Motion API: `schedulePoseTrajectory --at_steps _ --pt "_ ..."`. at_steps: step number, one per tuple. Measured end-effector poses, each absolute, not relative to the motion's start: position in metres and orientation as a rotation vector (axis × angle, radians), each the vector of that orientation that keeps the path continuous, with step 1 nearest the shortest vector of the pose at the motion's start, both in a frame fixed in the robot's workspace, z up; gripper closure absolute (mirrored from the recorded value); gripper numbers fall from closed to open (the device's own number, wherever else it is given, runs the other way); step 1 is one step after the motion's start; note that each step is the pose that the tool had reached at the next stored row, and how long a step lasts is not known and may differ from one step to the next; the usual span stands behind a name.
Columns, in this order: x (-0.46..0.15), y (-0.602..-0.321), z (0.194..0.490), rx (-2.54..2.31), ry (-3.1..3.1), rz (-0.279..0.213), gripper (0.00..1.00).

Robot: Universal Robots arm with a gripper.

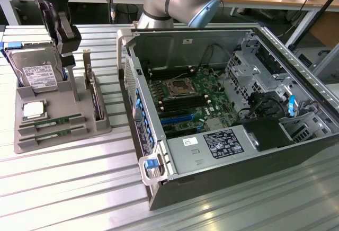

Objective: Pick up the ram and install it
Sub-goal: 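Pick up the ram and move it above insertion slot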

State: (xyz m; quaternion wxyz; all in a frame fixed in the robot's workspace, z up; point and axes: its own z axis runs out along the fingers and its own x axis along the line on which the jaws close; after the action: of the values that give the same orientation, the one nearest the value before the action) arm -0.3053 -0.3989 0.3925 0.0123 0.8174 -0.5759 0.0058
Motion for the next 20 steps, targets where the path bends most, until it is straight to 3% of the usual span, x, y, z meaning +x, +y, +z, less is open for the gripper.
schedulePoseTrajectory --at_steps 20 --pt "-0.3053 -0.3989 0.3923 2.743 -1.477 0.026 0.89"
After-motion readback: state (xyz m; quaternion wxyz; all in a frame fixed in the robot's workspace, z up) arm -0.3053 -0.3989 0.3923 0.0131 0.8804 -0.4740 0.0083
